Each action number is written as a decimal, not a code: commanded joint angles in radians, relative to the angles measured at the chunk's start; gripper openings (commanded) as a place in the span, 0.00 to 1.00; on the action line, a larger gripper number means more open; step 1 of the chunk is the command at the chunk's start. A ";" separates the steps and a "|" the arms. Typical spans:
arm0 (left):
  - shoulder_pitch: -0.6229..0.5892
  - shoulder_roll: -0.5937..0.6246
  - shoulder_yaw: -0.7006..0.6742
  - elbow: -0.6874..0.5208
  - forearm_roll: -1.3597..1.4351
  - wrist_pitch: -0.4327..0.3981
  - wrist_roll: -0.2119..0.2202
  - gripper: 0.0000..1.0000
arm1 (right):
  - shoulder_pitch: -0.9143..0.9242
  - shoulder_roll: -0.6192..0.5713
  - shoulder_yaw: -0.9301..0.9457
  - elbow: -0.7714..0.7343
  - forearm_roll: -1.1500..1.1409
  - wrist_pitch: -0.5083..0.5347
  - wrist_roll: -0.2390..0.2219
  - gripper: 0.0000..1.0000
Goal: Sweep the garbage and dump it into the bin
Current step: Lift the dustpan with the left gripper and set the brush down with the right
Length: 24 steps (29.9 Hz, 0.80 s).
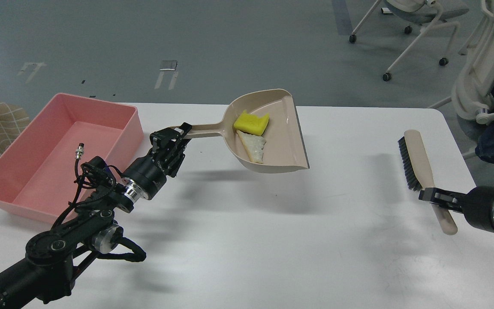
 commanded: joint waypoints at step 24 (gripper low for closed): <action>0.000 0.005 0.000 0.000 0.000 0.000 0.000 0.10 | -0.037 0.050 0.001 -0.017 -0.004 0.000 0.000 0.21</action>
